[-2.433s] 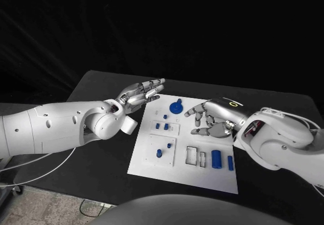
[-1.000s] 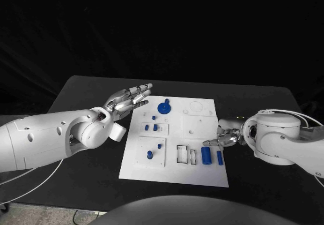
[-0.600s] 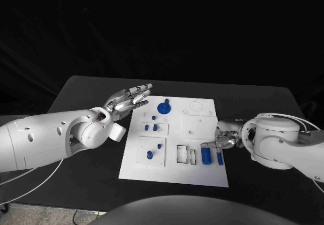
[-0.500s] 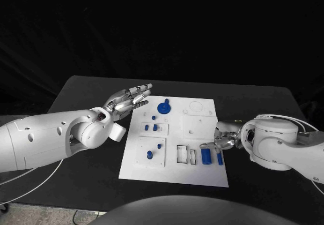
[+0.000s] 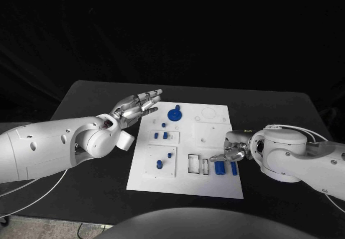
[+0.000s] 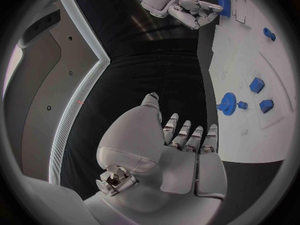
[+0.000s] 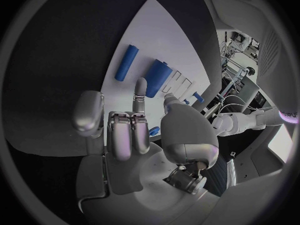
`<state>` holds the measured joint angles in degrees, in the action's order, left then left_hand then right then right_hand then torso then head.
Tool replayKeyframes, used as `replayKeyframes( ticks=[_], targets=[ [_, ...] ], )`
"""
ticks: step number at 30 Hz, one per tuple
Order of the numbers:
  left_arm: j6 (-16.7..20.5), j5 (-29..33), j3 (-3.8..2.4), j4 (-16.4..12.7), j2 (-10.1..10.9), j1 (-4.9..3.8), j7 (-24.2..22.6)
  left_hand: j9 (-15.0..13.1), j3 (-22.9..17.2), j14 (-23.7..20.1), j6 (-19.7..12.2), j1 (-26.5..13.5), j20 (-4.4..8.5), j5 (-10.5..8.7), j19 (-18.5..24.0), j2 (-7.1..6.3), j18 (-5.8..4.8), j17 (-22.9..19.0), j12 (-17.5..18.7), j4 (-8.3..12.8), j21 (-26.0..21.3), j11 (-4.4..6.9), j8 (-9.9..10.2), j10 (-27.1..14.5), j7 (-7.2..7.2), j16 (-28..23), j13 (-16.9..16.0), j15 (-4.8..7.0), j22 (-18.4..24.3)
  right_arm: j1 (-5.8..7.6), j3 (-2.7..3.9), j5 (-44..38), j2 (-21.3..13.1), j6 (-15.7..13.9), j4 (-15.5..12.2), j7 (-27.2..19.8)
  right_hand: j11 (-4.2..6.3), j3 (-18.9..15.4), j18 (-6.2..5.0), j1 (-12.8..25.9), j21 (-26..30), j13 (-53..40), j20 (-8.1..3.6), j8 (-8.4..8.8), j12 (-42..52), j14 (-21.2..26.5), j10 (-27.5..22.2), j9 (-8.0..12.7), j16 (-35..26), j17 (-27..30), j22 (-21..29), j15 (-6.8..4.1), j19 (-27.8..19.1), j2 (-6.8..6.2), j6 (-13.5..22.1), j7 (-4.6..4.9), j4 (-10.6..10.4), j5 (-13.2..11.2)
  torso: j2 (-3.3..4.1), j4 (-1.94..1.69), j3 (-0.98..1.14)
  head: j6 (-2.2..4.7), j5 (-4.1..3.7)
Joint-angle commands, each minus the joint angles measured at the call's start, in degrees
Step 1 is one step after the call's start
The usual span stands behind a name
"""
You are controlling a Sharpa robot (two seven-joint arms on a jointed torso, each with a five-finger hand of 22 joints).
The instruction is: Assemble the parts on the task board
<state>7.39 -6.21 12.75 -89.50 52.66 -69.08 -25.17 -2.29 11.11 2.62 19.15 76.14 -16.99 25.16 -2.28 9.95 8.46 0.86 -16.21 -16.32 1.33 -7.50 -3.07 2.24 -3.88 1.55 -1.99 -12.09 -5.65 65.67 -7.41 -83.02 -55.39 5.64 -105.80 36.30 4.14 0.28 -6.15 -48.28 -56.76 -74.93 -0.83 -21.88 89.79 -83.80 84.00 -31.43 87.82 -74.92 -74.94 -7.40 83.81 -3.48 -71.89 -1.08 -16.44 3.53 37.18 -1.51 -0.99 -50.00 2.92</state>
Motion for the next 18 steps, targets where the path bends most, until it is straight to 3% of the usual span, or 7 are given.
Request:
replayKeyframes(
  ticks=[1,8,11,17,18],
  targets=[
    [-1.2,0.0,-0.03,-0.1,-0.1,0.05,-0.4,-0.1,0.4,0.3,-0.2,0.0,0.02,0.22,-0.3,0.66,-0.70,0.1,-0.4,0.1,0.1,-0.36,-0.2,0.1,0.21,0.4,-0.1,-0.14,0.0,-0.62,-0.03,-3.1,0.5,1.5,0.6,0.6,0.38,0.3,0.62,-0.8,0.4,-15.1,-0.29,0.40,0.2,-5.3,6.0,-0.1,-0.4,-10.6,-7.8,-0.22,0.4,0.11,0.3,0.05,-0.1,0.2,0.05,-0.03,0.01,0.00,0.23],
    [-1.3,0.0,-0.03,-0.1,0.1,0.06,-0.3,-0.1,0.4,0.3,-0.2,0.0,0.02,0.22,-0.3,0.66,-0.70,0.1,-0.4,0.1,0.1,-0.36,-0.2,0.1,0.21,0.4,-0.1,-0.14,0.0,-1.86,-0.03,-5.3,2.0,1.9,2.2,0.7,0.31,0.6,0.49,-1.8,1.2,-15.1,-0.19,0.86,0.2,-5.2,6.0,-0.5,-0.7,-10.1,-7.6,-0.09,0.2,0.03,0.8,0.15,0.1,0.9,0.04,0.04,0.03,0.00,0.40],
    [-1.3,0.0,-0.03,-0.1,0.1,0.07,-0.3,-0.1,0.4,0.4,-0.2,0.1,0.02,0.28,-0.3,0.67,-0.75,0.1,-0.4,0.1,0.1,-0.45,-0.2,0.1,0.22,0.4,-0.1,-0.18,0.0,-2.14,-0.03,-5.3,2.3,1.7,2.5,0.6,0.24,1.0,0.39,-3.5,1.7,-15.1,-0.12,1.28,0.2,-5.1,6.0,-1.0,-0.9,-9.7,-7.4,-0.04,-0.1,0.08,1.1,0.22,0.4,3.6,0.05,0.05,0.03,0.00,0.43],
    [-1.3,0.0,-0.03,0.0,0.0,0.08,-0.2,-0.1,0.4,0.4,-0.2,0.2,0.02,0.64,-0.3,0.80,-0.87,0.1,-0.4,0.1,0.1,-0.60,-0.2,0.1,0.19,0.4,-0.1,-0.26,0.1,-2.39,-0.03,0.8,2.5,-0.1,2.8,0.2,0.19,2.0,0.24,-6.7,2.5,-15.1,-0.02,2.24,0.2,-5.0,6.0,-2.1,-1.3,-9.2,-7.2,0.05,-0.4,1.30,1.9,0.32,1.4,11.8,0.01,0.02,0.02,0.00,0.46],
    [-1.3,0.0,-0.03,0.0,0.0,0.09,-0.2,-0.1,0.4,0.4,-0.3,0.2,0.02,0.66,-0.3,0.81,-0.87,0.1,-0.4,0.1,0.1,-0.60,-0.2,0.1,0.19,0.4,-0.1,-0.26,0.1,-2.41,-0.03,2.5,2.5,-0.5,2.9,0.1,0.20,2.4,0.23,-7.6,2.5,-15.1,-0.03,2.45,0.2,-5.0,6.0,-2.3,-1.3,-9.1,-7.2,0.03,-0.4,1.51,2.1,0.32,1.9,14.0,0.02,0.01,0.04,0.00,0.50]
  ],
)
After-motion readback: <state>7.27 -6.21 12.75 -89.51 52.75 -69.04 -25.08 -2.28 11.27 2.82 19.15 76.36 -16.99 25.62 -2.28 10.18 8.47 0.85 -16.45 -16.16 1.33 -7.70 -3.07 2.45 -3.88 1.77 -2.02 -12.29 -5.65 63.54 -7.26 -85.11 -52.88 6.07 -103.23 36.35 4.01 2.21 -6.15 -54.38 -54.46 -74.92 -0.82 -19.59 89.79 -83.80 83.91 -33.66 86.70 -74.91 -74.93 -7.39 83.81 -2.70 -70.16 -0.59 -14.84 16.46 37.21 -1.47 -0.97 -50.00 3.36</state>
